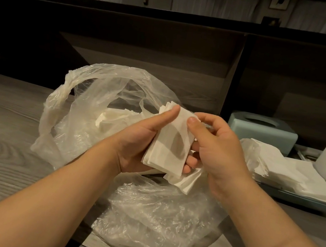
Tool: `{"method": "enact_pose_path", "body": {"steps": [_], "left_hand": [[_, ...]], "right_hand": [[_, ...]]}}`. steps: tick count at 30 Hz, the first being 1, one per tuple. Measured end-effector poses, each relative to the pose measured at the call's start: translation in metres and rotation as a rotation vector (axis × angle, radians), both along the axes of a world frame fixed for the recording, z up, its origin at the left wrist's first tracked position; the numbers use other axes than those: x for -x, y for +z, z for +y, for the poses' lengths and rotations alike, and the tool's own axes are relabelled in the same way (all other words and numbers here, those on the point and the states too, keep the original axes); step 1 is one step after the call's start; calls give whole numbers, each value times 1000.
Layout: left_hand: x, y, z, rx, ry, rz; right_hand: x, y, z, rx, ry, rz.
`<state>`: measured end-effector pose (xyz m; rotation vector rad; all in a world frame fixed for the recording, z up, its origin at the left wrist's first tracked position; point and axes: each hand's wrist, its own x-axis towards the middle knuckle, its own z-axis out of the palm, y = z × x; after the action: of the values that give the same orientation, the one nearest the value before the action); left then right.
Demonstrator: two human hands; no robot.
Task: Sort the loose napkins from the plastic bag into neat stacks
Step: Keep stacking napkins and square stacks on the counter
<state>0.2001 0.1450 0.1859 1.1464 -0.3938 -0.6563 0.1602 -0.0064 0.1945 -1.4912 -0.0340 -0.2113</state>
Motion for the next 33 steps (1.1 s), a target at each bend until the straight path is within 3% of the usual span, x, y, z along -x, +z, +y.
{"method": "enact_pose_path", "body": {"steps": [4,8,12,20,25,28,33], "left_hand": [[-1,2,0,59,35,95],[-6,5,5,124,161,207],[-5,5,5,127,196,214],[-3,5,4,94,147,202],[-5,5,5,121,248,243],[-5,6,5,198,289,292],[-9,5,7,239,321,316]], "right_hand": [[-9,-9,-7,401,-210,-259],[-10,-17,-7,785,-109,-536],[-10,-23,-5,1061,-33,-636],[-12,-18,-7,972,78,-493],[-11,-9,-11,651,33,-361],[-13,-5,-19,668,10,-410],[-5,12,-35,801,287,-241]]}}
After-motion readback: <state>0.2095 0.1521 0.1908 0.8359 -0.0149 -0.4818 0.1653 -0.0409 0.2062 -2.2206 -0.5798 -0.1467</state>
